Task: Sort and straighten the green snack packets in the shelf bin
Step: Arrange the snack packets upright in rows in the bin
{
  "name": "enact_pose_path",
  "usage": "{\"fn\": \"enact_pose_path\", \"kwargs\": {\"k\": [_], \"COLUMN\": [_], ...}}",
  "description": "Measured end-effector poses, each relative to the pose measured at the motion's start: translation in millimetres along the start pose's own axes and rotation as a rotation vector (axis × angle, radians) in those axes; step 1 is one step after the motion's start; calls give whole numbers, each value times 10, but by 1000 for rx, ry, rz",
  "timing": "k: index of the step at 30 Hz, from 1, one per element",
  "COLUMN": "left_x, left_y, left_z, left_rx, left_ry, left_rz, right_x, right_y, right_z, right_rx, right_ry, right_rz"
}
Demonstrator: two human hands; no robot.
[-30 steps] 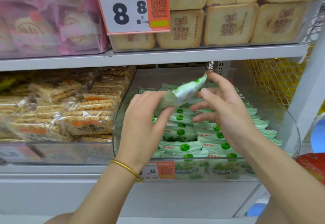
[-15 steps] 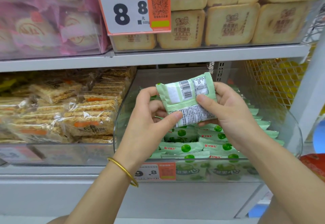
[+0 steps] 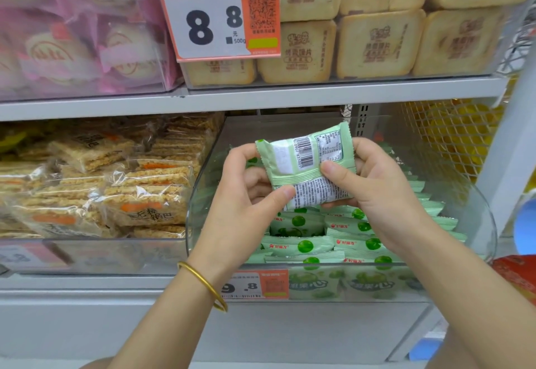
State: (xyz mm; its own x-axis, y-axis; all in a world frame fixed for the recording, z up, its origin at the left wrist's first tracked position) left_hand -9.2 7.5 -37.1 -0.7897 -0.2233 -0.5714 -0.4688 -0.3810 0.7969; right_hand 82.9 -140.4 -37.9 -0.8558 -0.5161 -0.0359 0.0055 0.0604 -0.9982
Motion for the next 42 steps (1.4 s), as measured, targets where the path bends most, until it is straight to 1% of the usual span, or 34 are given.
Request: {"fn": "enact_pose_path", "kwargs": {"k": [4, 9, 11, 13, 15, 18, 20, 21, 22, 23, 26, 28, 30, 32, 35, 39, 42], "left_x": [2, 5, -9, -30, -43, -48, -55, -57, -60, -63, -37, -16, -9, 2, 26, 29, 29], "left_y": [-13, 3, -3, -59, -101, -70, -56, -59, -62, -75, -118, -154, -213, -260, -329, -355, -353], "left_z": [-13, -26, -2, 51, 94, 94, 83, 86, 93, 110, 172, 190, 195, 195, 186, 169, 168], "left_rx": [65, 41, 44, 63, 131, 234, 270, 257, 201, 90, -357, -551, -688, -773, -815, -824, -822], "left_ry": [18, 44, 77, 142, 211, 233, 218, 207, 201, 192, 130, 37, -76, -186, -305, -362, -369], "left_rz": [32, 45, 86, 178, 284, 373, 394, 392, 377, 338, 120, 62, 42, 36, 55, 59, 58], "right_x": [-3, -2, -22, -34, -20, 14, 15, 13, 20, 22, 41, 31, 13, -9, -20, -17, -19], "right_y": [-2, 4, 22, 21, 4, -28, -20, -13, -11, -7, -18, -7, 12, 43, 69, 22, -31], "right_z": [-13, -13, -7, 15, 45, 40, 20, 5, -8, -13, -10, -2, 8, 23, 48, 56, 44], "right_rx": [-5, 6, 18, -11, 65, 339, 503, 538, 534, 503, 397, 377, 457, 584, 758, 963, 1061], "right_ry": [-1, -60, -58, -32, -19, -32, 47, 100, 147, 178, 168, 139, 121, 90, 48, 65, 32], "right_rz": [-6, -24, -51, -44, 65, 234, 331, 375, 397, 395, 311, 256, 221, 180, 147, 152, 137]}}
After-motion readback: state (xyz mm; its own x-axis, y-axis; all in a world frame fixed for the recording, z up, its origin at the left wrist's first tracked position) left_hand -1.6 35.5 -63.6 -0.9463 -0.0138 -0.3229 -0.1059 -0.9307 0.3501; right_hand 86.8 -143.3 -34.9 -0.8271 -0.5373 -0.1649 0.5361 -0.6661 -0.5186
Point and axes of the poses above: each hand's wrist, its own x-axis away from the middle knuckle, its own z-axis out of the back of the hand, y = z × x, the point moved 1 cm from there along -x, towards the middle knuckle, and after that the axes turned 14 degrees about -z, right-handed, at the moved point
